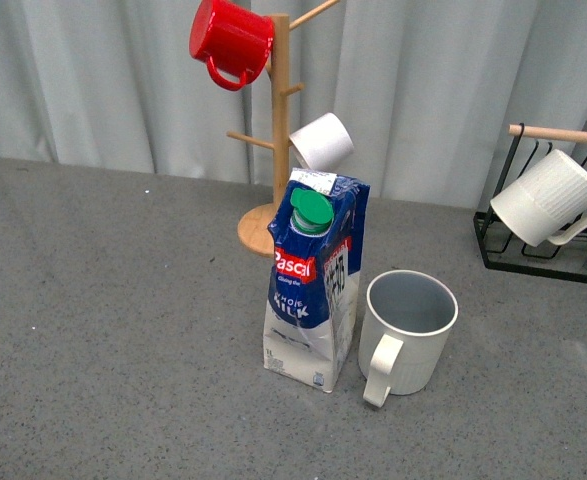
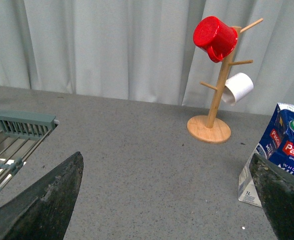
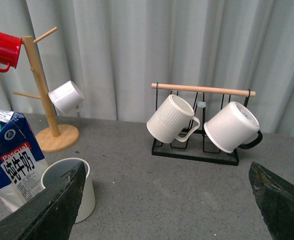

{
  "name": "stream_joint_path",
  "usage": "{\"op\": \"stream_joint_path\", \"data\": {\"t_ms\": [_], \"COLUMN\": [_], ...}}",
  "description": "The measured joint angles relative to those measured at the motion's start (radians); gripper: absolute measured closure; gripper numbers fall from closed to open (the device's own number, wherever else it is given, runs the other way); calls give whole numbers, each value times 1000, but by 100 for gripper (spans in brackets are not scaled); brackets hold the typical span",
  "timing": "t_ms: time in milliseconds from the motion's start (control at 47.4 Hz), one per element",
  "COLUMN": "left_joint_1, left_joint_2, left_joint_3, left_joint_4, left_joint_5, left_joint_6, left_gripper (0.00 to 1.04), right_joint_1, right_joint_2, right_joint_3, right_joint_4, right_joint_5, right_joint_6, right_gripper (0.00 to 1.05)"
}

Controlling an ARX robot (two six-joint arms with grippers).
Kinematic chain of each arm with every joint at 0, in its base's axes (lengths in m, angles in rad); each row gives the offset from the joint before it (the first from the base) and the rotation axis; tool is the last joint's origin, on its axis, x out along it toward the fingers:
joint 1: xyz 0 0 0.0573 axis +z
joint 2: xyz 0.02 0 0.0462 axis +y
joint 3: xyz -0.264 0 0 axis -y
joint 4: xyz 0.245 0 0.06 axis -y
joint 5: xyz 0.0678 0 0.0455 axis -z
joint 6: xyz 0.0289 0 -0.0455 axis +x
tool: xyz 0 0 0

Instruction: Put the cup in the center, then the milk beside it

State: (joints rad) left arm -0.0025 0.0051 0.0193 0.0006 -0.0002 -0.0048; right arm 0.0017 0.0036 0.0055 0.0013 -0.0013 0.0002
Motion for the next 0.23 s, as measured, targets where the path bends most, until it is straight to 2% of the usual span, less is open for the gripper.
{"op": "stream_joint_path", "data": {"t_ms": [232], "left_joint_1": [0], "left_joint_2": [0], "left_joint_3": [0], "left_joint_4": [0], "left_joint_5": [0], "left_joint_6": [0], "left_gripper": [7], "right_joint_1": [0], "right_joint_2": [0], "right_joint_3": [0], "right_joint_4": [0], "right_joint_5": [0], "right_joint_6": [0], "right_gripper": [9]}}
